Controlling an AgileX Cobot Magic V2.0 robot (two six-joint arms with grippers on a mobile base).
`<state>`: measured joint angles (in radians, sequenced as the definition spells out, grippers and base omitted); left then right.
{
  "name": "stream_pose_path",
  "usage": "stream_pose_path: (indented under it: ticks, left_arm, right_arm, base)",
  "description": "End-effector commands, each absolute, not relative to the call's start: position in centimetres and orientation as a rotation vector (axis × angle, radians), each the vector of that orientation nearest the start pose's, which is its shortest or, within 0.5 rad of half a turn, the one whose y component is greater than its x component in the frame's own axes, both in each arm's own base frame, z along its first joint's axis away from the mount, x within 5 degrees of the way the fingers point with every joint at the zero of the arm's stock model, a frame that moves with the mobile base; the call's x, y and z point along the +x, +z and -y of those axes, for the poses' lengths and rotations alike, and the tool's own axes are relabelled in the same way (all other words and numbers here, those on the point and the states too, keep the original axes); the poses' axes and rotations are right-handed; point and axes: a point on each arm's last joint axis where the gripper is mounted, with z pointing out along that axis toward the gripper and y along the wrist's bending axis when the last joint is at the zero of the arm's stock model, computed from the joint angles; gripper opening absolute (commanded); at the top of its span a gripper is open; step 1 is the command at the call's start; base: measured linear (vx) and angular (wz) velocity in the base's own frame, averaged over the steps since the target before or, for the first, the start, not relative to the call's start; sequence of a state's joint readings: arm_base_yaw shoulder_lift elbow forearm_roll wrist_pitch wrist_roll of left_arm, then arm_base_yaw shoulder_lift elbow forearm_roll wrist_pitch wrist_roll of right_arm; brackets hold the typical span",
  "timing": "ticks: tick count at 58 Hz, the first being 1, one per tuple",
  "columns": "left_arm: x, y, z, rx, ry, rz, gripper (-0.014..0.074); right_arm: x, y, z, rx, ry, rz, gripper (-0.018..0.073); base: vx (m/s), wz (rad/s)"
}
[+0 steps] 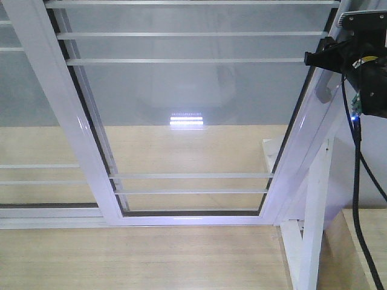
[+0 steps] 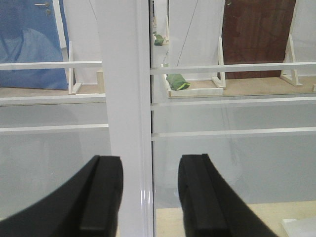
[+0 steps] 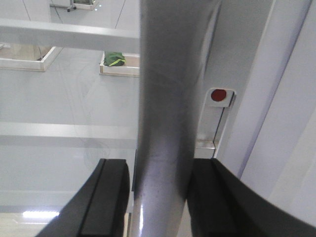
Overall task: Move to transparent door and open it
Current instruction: 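Raise the right gripper and close it around the silver door handle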
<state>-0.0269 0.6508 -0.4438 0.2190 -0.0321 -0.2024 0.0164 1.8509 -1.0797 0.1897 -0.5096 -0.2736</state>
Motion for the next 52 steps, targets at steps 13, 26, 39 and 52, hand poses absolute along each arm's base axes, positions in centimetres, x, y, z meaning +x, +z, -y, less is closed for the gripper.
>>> stream_pose_path:
  ticks: [13, 26, 39, 52]
  left_arm:
    - [14.1, 32.8, 0.7, 0.05, -0.039, -1.54, 0.0412]
    - [14.1, 32.8, 0.7, 0.05, -0.039, -1.54, 0.0412]
    - [14.1, 32.8, 0.7, 0.05, -0.039, -1.54, 0.0412]
    - [14.1, 32.8, 0.7, 0.05, -0.041, -1.534, 0.0412]
  right_arm:
    - [41.3, 25.8, -1.1, -0.146, -0.083, -1.631, 0.0328]
    - [41.2, 25.8, -1.6, -0.148, -0.008, -1.635, 0.0328]
    - [41.1, 25.7, -3.5, -0.218, 0.045, -1.633, 0.0328]
    - [40.9, 25.8, -5.6, -0.255, 0.086, -1.623, 0.0328]
  base:
    - [0.0, 0.0]
    - [0.0, 0.0]
    - [0.0, 0.0]
    - [0.0, 0.0]
